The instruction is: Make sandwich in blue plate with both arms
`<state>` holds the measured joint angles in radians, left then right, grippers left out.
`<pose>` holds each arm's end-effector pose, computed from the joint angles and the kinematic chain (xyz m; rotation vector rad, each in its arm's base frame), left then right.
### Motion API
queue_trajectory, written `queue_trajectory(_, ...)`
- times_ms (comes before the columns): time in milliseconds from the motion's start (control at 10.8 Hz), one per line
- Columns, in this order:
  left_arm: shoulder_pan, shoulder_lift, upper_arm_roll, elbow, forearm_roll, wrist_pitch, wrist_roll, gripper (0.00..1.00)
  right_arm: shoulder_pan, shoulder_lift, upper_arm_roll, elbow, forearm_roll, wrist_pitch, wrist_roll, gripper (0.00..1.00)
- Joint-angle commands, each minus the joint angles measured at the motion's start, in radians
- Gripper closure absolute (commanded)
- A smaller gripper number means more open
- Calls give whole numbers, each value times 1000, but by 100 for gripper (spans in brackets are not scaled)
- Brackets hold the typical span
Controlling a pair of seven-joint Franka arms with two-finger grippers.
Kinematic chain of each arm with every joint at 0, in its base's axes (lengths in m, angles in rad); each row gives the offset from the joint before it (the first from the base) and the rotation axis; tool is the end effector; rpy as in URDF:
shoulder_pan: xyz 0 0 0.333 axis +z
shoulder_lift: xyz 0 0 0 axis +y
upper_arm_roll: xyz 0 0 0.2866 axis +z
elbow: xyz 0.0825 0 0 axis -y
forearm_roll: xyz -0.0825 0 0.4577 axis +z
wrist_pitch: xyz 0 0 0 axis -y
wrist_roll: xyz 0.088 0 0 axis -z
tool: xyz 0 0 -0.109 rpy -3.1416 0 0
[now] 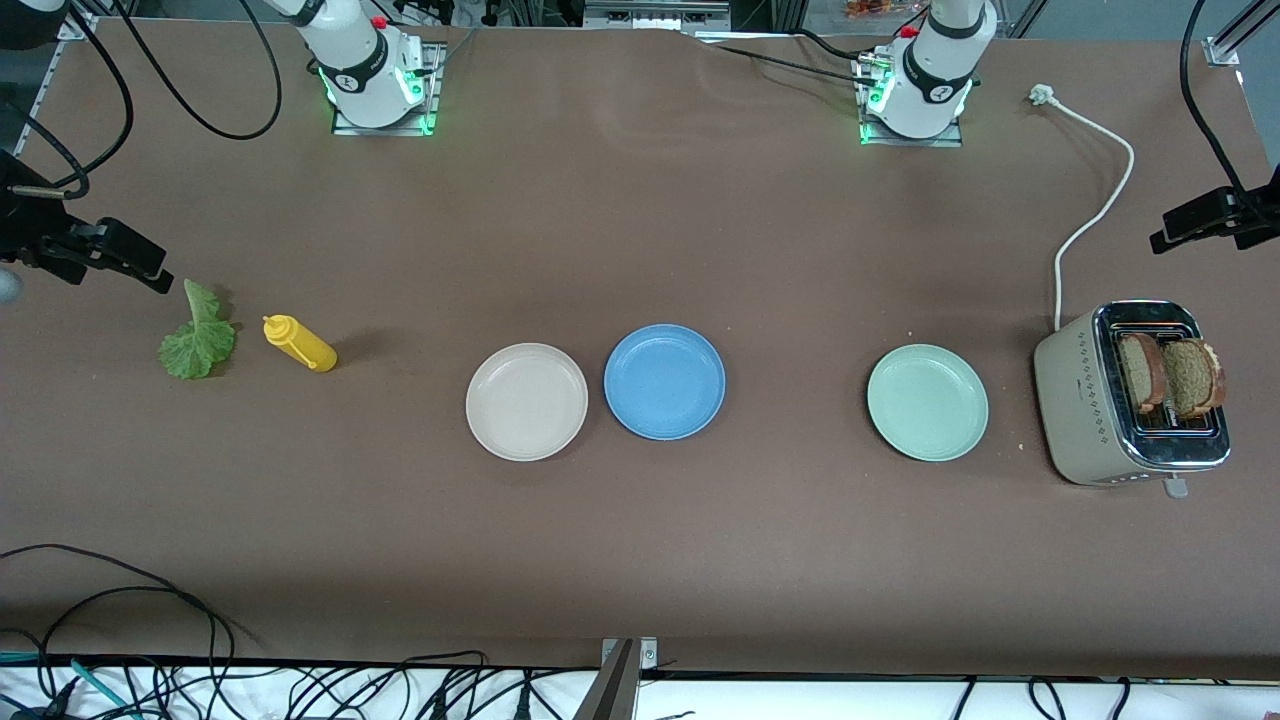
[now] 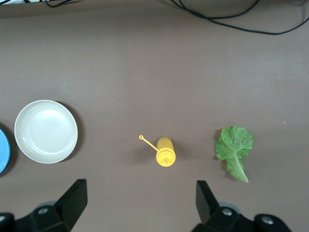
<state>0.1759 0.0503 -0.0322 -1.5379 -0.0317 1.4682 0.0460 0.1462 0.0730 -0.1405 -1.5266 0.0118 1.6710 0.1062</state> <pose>0.6242 0.0870 0.5709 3.0883 0.1488 -0.1800 0.6584 0.0077 0.5801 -3.1300 0.1574 -0.1127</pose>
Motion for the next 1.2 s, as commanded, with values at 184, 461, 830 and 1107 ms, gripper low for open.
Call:
queue_trajectory(184,10,36,1,15,4,-6,22,0,6,5,-14,25,27,-23,32,0)
queue_trajectory(461,8,78,2,18,6,-8,108,34,6,5,-14,22,27,-25,36,0)
queue_trajectory(830,8,83,1,35,13,-8,121,42,7,4,-13,19,27,-25,35,0)
queue_trajectory(1107,8,79,0,79,15,-14,115,0,7,4,-13,19,27,-25,36,0)
